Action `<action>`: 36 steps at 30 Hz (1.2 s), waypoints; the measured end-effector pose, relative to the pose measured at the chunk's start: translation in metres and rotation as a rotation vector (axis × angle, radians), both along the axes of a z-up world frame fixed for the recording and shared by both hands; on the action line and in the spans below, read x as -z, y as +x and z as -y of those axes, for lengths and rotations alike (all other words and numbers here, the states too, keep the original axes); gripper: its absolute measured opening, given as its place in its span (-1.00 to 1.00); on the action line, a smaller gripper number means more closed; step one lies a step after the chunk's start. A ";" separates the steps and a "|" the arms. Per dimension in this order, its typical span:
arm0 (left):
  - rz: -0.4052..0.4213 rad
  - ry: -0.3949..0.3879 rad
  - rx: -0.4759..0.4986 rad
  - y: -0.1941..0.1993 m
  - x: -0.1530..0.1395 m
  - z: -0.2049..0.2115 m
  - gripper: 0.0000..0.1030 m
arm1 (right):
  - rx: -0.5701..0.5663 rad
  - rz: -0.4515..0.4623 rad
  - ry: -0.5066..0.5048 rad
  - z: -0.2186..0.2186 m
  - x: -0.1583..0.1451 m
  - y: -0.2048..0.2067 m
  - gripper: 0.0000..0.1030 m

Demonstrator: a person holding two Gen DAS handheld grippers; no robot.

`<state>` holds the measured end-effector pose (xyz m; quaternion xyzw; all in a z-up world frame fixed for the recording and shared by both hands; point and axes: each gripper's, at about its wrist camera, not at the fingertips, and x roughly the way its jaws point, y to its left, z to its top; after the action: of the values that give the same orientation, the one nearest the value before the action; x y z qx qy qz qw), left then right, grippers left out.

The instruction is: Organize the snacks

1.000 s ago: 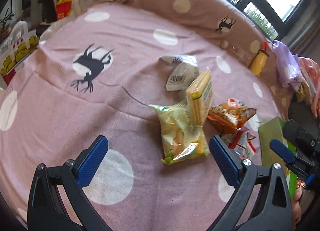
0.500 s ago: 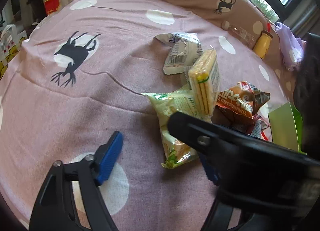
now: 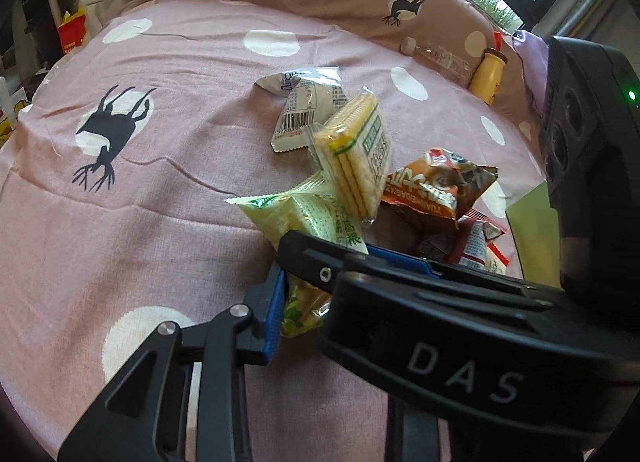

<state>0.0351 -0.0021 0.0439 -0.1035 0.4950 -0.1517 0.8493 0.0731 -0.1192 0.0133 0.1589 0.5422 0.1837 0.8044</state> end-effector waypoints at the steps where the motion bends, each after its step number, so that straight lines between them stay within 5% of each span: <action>1: 0.001 -0.004 0.002 -0.002 -0.002 0.000 -0.49 | 0.000 0.008 0.000 0.000 -0.003 -0.003 -0.10; 18: 0.181 0.020 0.034 -0.044 -0.051 0.011 -0.50 | 0.047 0.192 0.020 0.008 -0.055 -0.049 -0.10; 27: 0.266 -0.082 0.082 -0.055 -0.069 0.014 -0.70 | 0.051 0.308 0.033 0.014 -0.082 -0.067 -0.10; 32: 0.237 -0.082 0.100 -0.054 -0.068 0.017 -0.67 | 0.051 0.295 0.012 0.012 -0.080 -0.069 -0.10; 35: 0.189 -0.075 0.089 -0.051 -0.063 0.014 -0.50 | 0.054 0.259 0.022 0.014 -0.075 -0.065 -0.10; 36: 0.147 -0.074 0.083 -0.047 -0.059 0.012 -0.31 | 0.064 0.237 0.018 0.015 -0.072 -0.063 -0.10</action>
<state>-0.0122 -0.0142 0.1026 -0.1027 0.4292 -0.2123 0.8719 0.0098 -0.1344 0.0853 0.1603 0.4362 0.1803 0.8669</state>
